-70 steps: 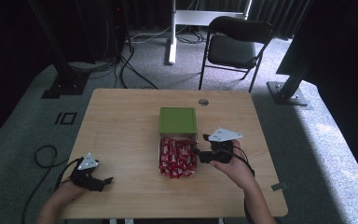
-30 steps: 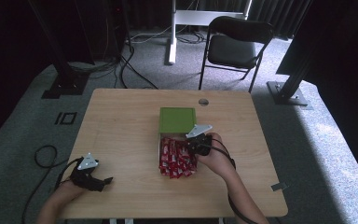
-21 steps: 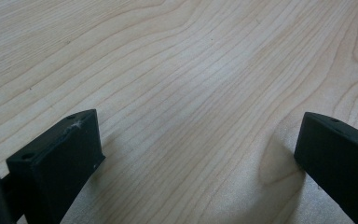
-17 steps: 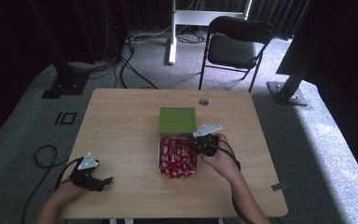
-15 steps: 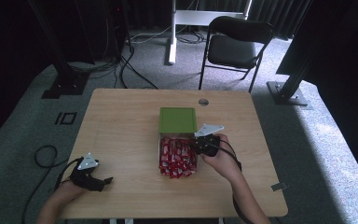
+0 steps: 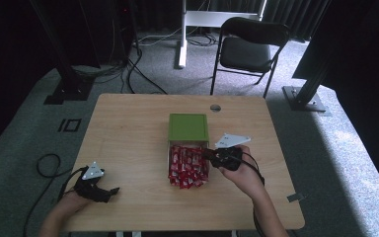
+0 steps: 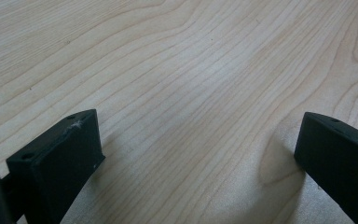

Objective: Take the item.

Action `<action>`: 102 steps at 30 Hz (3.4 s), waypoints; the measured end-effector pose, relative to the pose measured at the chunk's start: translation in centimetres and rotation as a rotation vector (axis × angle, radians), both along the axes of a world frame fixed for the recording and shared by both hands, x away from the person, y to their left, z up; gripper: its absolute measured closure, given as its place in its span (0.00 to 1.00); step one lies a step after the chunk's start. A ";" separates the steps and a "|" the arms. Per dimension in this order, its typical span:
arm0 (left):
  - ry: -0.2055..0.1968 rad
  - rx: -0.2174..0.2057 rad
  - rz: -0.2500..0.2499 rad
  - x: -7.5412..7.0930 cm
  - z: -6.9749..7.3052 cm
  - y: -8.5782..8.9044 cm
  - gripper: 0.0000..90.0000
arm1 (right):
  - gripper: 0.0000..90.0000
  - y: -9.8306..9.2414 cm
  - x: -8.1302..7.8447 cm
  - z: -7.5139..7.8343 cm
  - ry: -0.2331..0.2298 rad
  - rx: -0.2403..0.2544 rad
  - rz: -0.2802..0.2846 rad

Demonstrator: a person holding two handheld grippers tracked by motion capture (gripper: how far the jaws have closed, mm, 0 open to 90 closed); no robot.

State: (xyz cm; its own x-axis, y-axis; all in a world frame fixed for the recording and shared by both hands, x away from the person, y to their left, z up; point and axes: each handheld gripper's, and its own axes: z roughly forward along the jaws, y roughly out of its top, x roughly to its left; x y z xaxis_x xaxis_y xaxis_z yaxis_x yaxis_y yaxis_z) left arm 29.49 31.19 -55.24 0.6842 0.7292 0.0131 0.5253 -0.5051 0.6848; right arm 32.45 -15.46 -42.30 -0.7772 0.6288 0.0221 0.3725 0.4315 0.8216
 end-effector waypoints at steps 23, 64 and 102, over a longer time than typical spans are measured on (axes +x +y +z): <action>0.000 0.003 0.008 0.1 0.0 0.1 0.02 | 0.91 -5.1 -1.4 3.9 -0.122 0.178 -0.110; 0.000 0.003 0.008 0.1 0.0 0.0 0.02 | 0.91 -3.7 4.7 -9.5 -0.108 -0.090 -0.475; -0.001 0.003 0.008 0.1 0.0 0.0 0.02 | 0.41 -6.2 2.3 -12.1 0.013 0.018 -0.473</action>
State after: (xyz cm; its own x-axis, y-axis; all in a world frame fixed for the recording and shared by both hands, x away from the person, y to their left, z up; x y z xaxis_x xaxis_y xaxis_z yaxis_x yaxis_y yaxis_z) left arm 29.59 31.24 -55.22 0.6782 0.7347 0.0159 0.5289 -0.5030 0.6835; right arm 34.74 -21.62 -54.43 -0.4048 0.9133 0.0446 0.5353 0.1972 0.8213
